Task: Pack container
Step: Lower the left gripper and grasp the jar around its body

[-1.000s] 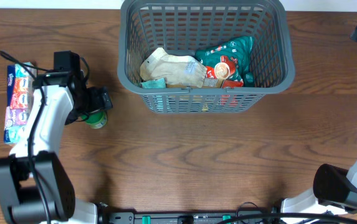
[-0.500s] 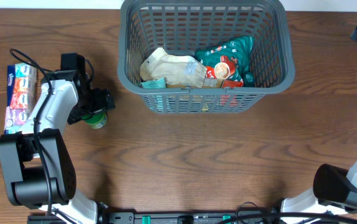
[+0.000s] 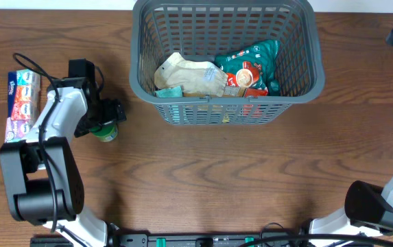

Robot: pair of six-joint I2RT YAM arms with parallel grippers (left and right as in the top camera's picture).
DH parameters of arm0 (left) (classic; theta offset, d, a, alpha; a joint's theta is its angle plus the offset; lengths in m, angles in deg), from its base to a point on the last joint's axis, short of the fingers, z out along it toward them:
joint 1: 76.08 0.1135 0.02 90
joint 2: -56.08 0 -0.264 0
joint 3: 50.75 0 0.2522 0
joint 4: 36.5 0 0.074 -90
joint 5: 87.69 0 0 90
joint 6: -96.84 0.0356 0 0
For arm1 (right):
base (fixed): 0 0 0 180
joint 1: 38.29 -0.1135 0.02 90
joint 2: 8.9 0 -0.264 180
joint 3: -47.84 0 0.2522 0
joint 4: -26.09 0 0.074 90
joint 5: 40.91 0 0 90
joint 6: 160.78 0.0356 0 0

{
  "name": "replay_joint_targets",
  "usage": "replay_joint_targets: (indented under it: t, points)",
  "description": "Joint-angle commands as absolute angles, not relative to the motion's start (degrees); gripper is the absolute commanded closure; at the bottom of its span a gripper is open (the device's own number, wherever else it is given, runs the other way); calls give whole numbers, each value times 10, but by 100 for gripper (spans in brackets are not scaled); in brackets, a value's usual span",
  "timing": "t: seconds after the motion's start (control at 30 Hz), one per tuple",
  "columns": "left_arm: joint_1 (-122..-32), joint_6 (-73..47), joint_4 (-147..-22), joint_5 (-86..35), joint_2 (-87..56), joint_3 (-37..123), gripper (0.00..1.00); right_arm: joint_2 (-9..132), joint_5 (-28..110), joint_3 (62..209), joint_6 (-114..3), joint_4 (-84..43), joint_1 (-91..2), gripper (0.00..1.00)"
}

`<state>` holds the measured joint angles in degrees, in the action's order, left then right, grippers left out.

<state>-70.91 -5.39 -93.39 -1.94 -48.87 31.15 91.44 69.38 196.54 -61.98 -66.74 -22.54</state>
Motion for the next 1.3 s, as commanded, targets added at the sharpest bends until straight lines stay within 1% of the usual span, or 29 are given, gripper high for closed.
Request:
replay_joint_targets:
  t: [0.0,0.57,0.6,0.63,0.67,0.7,0.73,0.83,0.87,0.9,0.93,1.27]
  points:
    - [-707,-60,-934,-11,-508,305,1,914,696,1966,-610,-669,-222,1]
    - [-707,-59,-926,-11,-550,303,1,914,696,1966,-610,-669,-222,1]
    - [-707,-59,-926,-11,-552,303,5,914,696,1966,-610,-669,-222,1]
    - [-707,-59,-927,-12,-552,303,18,914,696,1966,-610,-669,-222,1]
    - [-707,-59,-927,-12,-552,303,41,914,696,1966,-610,-669,-222,1]
    - [-707,-59,-928,-14,-552,303,54,914,696,1966,-610,-669,-222,1]
    - [-707,-59,-928,-15,-552,303,60,914,696,1966,-610,-669,-222,1]
    - [-707,-59,-930,-15,-552,303,70,914,696,1966,-610,-669,-222,1]
    - [-707,-59,-930,-15,-552,303,75,914,696,1966,-610,-669,-222,1]
    - [-707,-59,-932,-15,-552,303,86,914,696,1966,-610,-669,-222,1]
    - [-707,-59,-934,-15,-552,303,94,914,696,1966,-610,-669,-222,1]
    - [-707,-59,-943,-15,-529,307,94,914,696,1966,-610,-669,-222,1]
